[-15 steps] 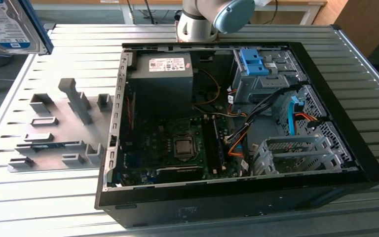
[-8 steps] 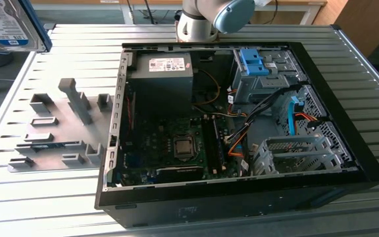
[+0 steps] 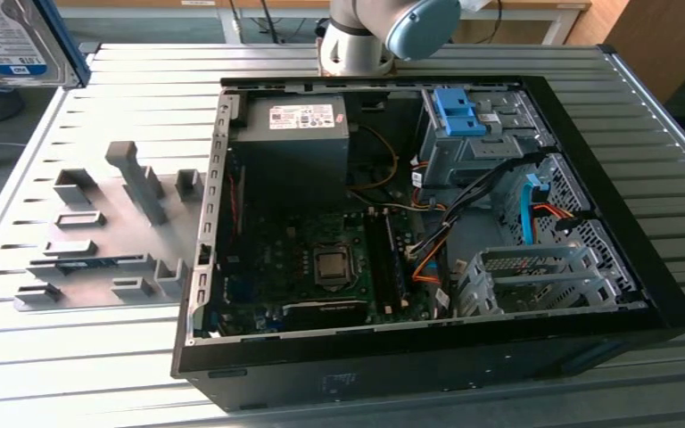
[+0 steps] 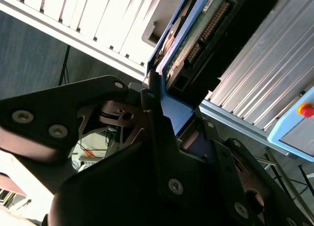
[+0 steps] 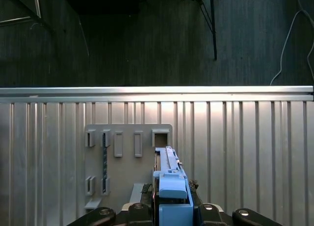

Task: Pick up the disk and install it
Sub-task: 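Pick up the disk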

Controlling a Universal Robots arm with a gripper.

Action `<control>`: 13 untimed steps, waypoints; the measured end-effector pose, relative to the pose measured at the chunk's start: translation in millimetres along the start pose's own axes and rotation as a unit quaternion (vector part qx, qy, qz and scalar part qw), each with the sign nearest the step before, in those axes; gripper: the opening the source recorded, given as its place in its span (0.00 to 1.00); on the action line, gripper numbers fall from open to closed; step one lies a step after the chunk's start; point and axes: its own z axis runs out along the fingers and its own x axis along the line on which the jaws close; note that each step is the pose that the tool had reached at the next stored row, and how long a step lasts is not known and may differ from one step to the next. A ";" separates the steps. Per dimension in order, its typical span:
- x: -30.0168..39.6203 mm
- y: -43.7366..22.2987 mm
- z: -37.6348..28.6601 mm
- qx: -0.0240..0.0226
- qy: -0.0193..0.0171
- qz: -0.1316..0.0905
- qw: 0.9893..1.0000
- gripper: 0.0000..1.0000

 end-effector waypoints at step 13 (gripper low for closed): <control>-0.2 0.1 -13.9 0.000 0.000 0.000 1.000 0.37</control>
